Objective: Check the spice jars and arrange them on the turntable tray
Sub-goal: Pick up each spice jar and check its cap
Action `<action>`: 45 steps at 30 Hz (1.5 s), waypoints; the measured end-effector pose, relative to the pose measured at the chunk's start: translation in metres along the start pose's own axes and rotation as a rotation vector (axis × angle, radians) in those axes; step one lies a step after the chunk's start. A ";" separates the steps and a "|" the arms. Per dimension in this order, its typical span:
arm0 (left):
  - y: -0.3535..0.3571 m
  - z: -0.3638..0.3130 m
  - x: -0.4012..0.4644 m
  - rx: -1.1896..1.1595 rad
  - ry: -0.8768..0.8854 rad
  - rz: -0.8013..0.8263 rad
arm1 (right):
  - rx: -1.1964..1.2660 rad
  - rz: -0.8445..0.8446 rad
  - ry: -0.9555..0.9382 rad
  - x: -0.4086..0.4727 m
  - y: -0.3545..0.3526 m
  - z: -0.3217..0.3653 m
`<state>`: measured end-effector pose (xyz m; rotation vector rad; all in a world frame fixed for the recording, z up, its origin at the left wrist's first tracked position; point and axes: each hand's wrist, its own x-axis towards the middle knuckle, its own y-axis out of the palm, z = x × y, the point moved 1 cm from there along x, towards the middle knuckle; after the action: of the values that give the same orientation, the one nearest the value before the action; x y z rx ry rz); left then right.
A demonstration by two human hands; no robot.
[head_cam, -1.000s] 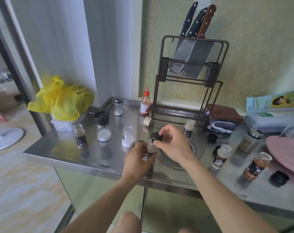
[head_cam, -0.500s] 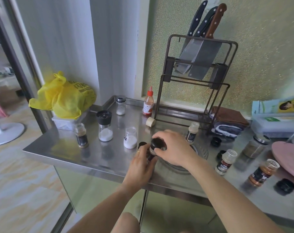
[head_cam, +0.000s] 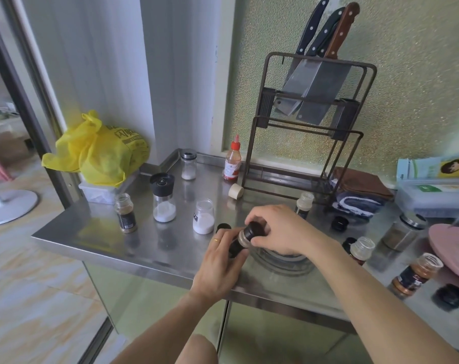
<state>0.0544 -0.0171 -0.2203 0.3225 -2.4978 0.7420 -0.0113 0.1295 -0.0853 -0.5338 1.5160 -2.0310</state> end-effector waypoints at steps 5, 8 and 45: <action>-0.005 0.004 0.003 -0.327 -0.285 0.030 | 0.122 0.014 -0.037 0.003 0.002 -0.006; -0.013 0.008 0.008 -0.693 -0.476 0.061 | 0.217 0.038 -0.022 0.004 -0.004 -0.011; -0.025 0.021 0.014 -0.908 -0.528 0.191 | 0.282 0.132 0.114 0.006 -0.004 -0.007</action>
<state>0.0431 -0.0506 -0.2172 -0.0726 -3.0660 -0.5275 -0.0212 0.1322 -0.0835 -0.2040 1.2602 -2.1524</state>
